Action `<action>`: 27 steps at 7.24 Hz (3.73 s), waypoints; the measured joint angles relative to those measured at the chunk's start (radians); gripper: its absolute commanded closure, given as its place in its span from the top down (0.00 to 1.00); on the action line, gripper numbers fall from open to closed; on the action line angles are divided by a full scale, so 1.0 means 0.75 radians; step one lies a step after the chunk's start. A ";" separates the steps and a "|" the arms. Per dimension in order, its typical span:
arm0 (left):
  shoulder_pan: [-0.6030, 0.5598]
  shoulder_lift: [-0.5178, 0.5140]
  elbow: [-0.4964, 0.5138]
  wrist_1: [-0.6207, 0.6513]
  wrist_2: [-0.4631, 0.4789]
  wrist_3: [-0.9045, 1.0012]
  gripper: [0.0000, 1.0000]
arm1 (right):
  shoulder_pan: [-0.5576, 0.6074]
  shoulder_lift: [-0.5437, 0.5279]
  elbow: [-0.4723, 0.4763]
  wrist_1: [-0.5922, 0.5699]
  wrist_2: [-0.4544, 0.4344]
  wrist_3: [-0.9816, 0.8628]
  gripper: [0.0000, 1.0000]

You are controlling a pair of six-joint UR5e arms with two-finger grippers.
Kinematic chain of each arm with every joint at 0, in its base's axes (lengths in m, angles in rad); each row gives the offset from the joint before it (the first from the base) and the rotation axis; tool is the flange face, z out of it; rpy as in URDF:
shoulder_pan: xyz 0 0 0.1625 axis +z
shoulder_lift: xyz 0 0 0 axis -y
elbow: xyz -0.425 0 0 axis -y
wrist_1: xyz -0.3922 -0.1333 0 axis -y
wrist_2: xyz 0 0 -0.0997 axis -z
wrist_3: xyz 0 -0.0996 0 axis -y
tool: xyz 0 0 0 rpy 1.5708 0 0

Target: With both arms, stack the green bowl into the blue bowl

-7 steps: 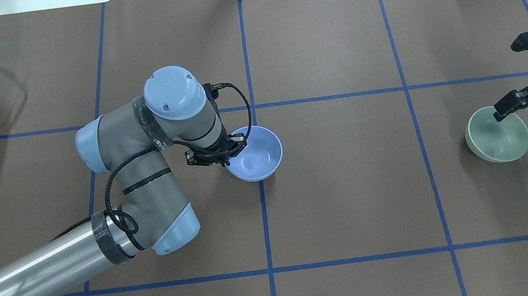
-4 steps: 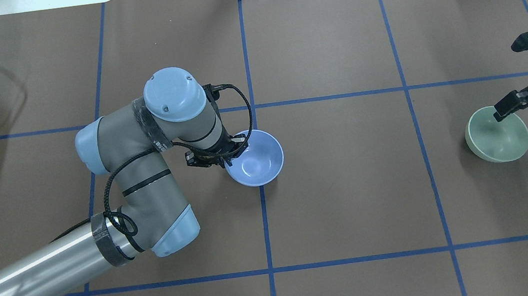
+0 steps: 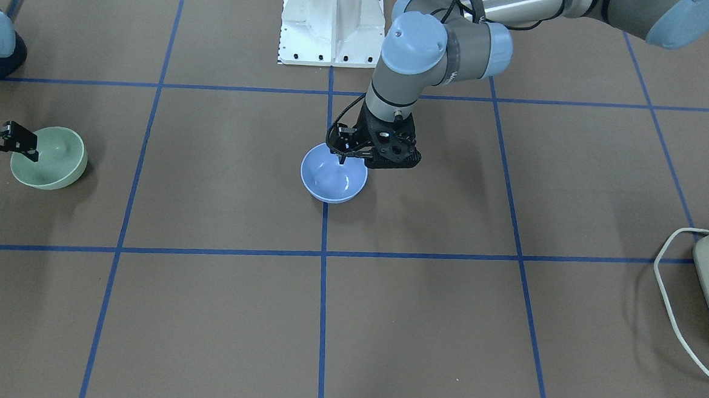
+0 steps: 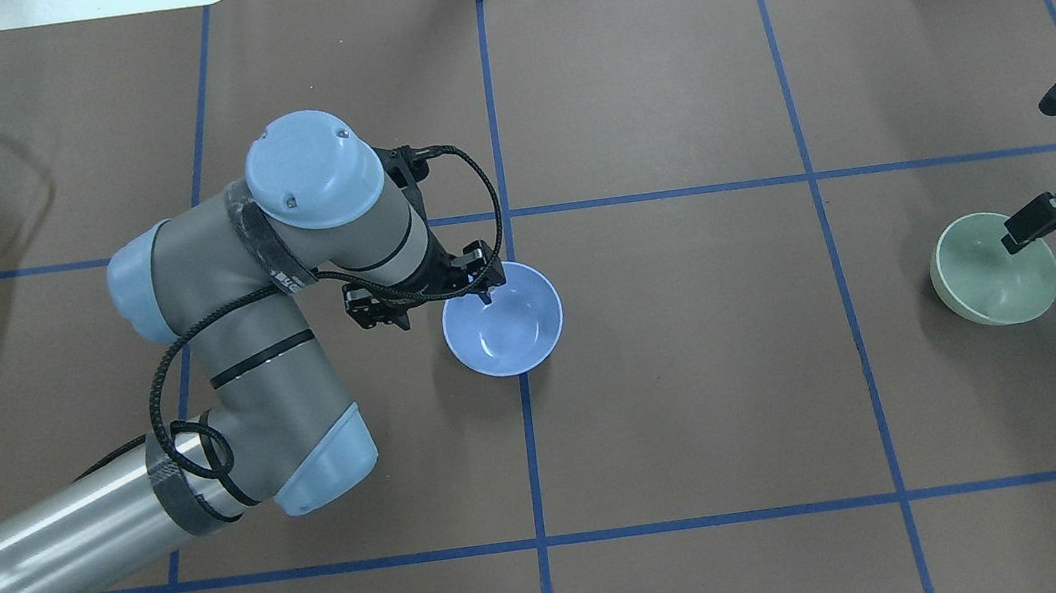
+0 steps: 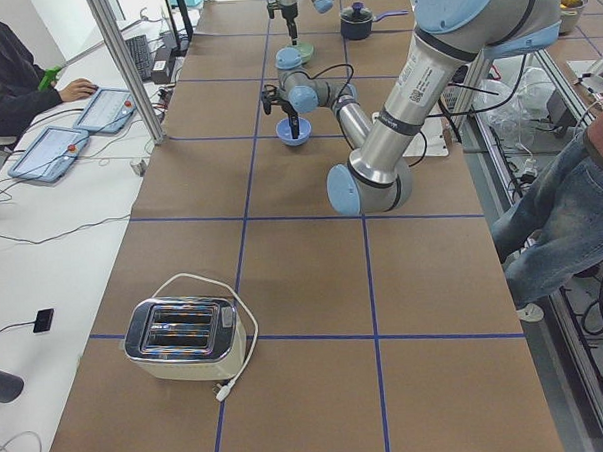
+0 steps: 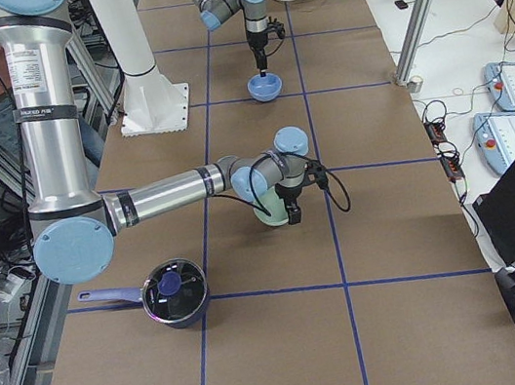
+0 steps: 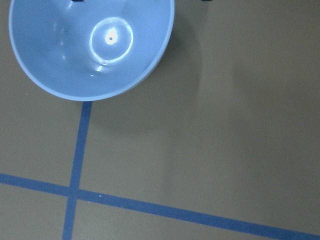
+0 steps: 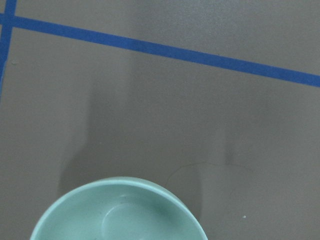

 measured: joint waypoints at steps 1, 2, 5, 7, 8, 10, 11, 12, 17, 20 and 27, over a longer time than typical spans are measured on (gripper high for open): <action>-0.059 0.028 -0.055 0.046 -0.053 0.070 0.97 | 0.000 -0.024 -0.009 0.026 0.001 0.002 1.00; -0.130 0.061 -0.103 0.090 -0.118 0.140 0.97 | -0.002 -0.038 -0.030 0.058 0.003 0.006 0.99; -0.231 0.108 -0.155 0.149 -0.201 0.254 0.97 | -0.013 -0.033 -0.148 0.236 0.016 0.043 0.64; -0.238 0.111 -0.157 0.153 -0.204 0.262 0.97 | -0.014 -0.008 -0.152 0.260 0.059 0.099 0.22; -0.238 0.113 -0.157 0.154 -0.204 0.262 0.97 | -0.014 -0.002 -0.150 0.262 0.078 0.109 0.00; -0.239 0.114 -0.158 0.154 -0.202 0.262 0.97 | -0.011 -0.001 -0.143 0.263 0.130 0.111 0.00; -0.239 0.114 -0.157 0.154 -0.201 0.262 0.97 | -0.010 -0.004 -0.137 0.271 0.143 0.108 0.00; -0.239 0.115 -0.156 0.154 -0.200 0.263 0.97 | -0.009 -0.008 -0.132 0.286 0.147 0.110 0.00; -0.380 0.363 -0.298 0.152 -0.265 0.587 0.97 | 0.007 0.055 -0.009 0.224 0.158 0.352 0.00; -0.486 0.594 -0.386 0.133 -0.298 0.847 0.97 | -0.008 0.293 0.070 -0.050 0.149 0.479 0.00; -0.771 1.111 -0.381 -0.303 -0.451 1.205 0.97 | -0.443 0.932 0.064 -0.321 -0.124 1.161 0.00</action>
